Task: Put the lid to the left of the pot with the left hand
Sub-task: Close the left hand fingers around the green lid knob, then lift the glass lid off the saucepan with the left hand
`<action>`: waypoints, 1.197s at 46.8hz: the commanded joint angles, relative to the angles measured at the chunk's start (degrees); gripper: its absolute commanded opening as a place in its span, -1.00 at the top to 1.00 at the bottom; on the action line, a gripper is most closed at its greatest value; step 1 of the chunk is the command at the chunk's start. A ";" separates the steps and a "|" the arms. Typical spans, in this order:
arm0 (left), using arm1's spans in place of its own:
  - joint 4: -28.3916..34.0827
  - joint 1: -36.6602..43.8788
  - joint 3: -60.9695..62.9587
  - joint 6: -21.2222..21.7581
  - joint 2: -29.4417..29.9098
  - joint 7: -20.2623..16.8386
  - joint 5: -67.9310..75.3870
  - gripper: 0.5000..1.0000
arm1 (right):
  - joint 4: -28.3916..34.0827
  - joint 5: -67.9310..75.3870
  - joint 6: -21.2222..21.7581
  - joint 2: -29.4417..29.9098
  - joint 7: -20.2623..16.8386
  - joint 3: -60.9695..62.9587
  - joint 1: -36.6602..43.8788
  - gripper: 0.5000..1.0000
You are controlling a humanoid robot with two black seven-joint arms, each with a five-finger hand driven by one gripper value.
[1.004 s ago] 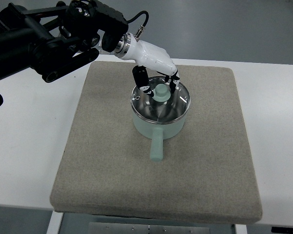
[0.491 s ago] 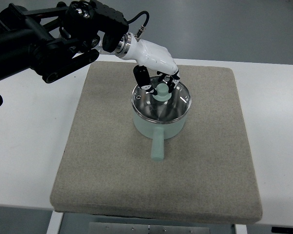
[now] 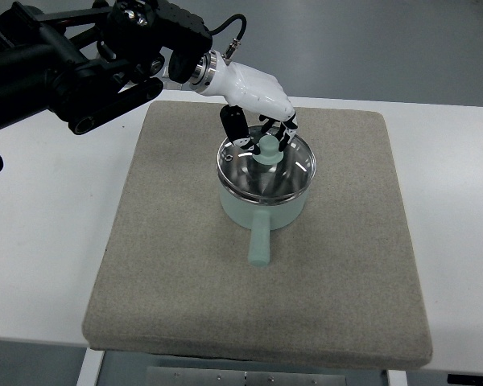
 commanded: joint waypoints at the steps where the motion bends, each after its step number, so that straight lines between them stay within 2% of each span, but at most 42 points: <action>1: 0.02 -0.15 -0.29 0.01 0.15 0.01 -0.07 1.00 | 0.00 0.00 0.00 0.00 0.00 0.00 0.05 -0.69; 26: 1.77 -1.30 -0.56 0.27 3.93 0.01 0.02 1.00 | 0.00 0.00 0.00 0.00 0.00 0.00 0.05 -0.69; 35: 3.53 -1.03 -0.47 0.45 7.79 0.01 -0.16 1.00 | 0.00 0.00 0.00 0.00 0.00 0.00 0.05 -0.69; 49: 2.92 0.29 -0.12 0.63 16.40 0.01 -0.42 1.00 | 0.00 0.00 0.00 0.00 0.00 0.00 0.05 -0.69; 56: 2.83 2.57 -0.03 0.71 17.73 0.01 -0.77 1.00 | 0.00 0.00 0.00 0.00 0.00 0.00 0.05 -0.69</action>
